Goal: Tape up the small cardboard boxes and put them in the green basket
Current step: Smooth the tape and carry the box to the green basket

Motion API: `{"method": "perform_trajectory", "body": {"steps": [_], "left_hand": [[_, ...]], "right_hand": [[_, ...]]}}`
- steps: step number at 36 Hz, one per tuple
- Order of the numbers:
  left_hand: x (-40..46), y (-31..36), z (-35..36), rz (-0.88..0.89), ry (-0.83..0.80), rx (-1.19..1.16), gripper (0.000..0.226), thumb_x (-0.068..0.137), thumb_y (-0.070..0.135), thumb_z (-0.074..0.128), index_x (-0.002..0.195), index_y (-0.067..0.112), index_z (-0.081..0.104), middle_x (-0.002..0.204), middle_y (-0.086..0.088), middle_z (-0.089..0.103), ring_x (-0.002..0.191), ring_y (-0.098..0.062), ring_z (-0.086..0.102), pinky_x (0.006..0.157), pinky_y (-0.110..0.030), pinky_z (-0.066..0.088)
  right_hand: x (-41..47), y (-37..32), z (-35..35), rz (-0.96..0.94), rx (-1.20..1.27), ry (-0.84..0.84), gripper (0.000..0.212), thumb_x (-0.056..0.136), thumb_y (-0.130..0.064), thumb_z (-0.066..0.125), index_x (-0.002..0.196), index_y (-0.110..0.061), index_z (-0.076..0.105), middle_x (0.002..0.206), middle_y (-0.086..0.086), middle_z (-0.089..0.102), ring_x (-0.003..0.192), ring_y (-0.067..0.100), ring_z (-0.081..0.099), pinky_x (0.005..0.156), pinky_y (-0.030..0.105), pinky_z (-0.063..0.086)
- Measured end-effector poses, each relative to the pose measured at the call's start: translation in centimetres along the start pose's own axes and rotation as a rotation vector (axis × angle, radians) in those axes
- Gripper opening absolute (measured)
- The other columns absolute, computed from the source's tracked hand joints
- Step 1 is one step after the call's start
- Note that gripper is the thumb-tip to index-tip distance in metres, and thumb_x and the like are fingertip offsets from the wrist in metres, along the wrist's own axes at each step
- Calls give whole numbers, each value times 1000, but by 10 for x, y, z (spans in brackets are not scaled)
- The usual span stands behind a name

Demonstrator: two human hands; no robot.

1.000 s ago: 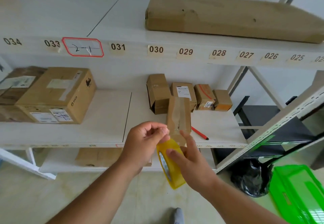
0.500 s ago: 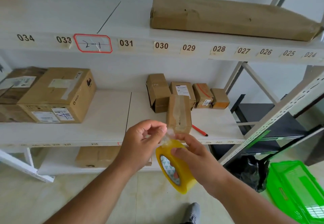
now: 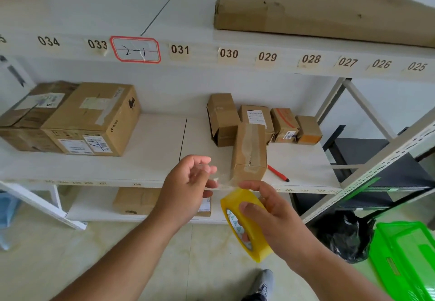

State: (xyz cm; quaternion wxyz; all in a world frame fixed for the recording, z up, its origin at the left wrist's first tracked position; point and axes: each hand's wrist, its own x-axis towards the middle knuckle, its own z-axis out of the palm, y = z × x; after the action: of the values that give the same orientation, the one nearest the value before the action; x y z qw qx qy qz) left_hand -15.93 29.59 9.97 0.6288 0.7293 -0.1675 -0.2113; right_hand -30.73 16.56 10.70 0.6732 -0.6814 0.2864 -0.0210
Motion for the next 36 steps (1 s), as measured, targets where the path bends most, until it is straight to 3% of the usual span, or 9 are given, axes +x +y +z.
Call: {"method": "perform_trajectory", "body": {"steps": [2, 5, 8, 11, 15, 23, 26, 31, 36], "left_hand": [[-4, -1, -2, 144, 137, 91, 16, 100, 14, 56, 102, 28, 63, 95, 5, 71, 82, -12, 72, 77, -39, 61], [-21, 7, -4, 500, 307, 320, 17, 95, 9, 58, 98, 24, 64, 91, 8, 65, 84, -6, 64, 75, -15, 50], [-33, 5, 3, 660, 176, 470, 17, 94, 19, 58, 105, 15, 70, 100, 9, 64, 93, -6, 61, 83, -18, 47], [-30, -4, 9, 584, 59, 574, 29, 94, 37, 58, 117, 24, 70, 115, 16, 64, 111, -3, 57, 94, -20, 45], [-26, -4, 13, 444, 6, 598, 40, 91, 51, 58, 125, 32, 66, 119, 26, 59, 114, 3, 53, 96, -17, 43], [-20, -6, 17, 282, -32, 487, 36, 90, 42, 68, 125, 33, 66, 109, 23, 63, 103, 6, 58, 89, -20, 51], [-19, -5, 19, 256, -14, 445, 32, 89, 36, 72, 120, 31, 70, 102, 23, 66, 98, 7, 60, 84, -12, 49], [-19, -5, 21, 207, -30, 387, 27, 89, 35, 73, 116, 31, 73, 97, 22, 70, 94, 7, 64, 83, -18, 54], [-19, -4, 22, 170, -41, 333, 23, 89, 32, 74, 112, 29, 74, 91, 21, 72, 88, 7, 66, 76, -11, 53]], "right_hand": [[0, 0, -2, 2, -3, -4, 31, 98, -22, 63, 108, -51, 65, 105, 3, 71, 87, 33, 74, 74, 33, 61], [1, 2, -3, 0, -19, -4, 30, 98, -25, 63, 107, -54, 63, 106, 0, 71, 86, 29, 75, 78, 36, 62], [2, 4, -3, -5, -23, 9, 31, 98, -25, 63, 108, -54, 63, 108, 2, 71, 86, 29, 76, 83, 42, 62], [3, 5, -1, -15, -25, 8, 30, 99, -24, 62, 111, -51, 63, 106, 5, 73, 87, 32, 75, 85, 45, 61], [4, 7, -1, -23, -32, -2, 29, 100, -22, 62, 118, -45, 61, 102, 4, 73, 87, 34, 75, 79, 41, 62], [7, 11, 0, -37, -78, -14, 39, 84, -40, 63, 123, -46, 59, 106, 5, 71, 80, 29, 75, 77, 45, 63], [8, 13, 0, -41, -69, -16, 39, 83, -39, 63, 121, -47, 60, 104, 5, 70, 79, 30, 74, 76, 46, 62], [10, 16, 1, -43, -73, -6, 40, 84, -37, 63, 124, -45, 59, 104, 6, 70, 78, 32, 74, 78, 53, 62], [10, 20, 1, -29, -78, -4, 42, 84, -37, 64, 125, -44, 59, 98, 8, 70, 67, 32, 71, 74, 56, 61]]}}
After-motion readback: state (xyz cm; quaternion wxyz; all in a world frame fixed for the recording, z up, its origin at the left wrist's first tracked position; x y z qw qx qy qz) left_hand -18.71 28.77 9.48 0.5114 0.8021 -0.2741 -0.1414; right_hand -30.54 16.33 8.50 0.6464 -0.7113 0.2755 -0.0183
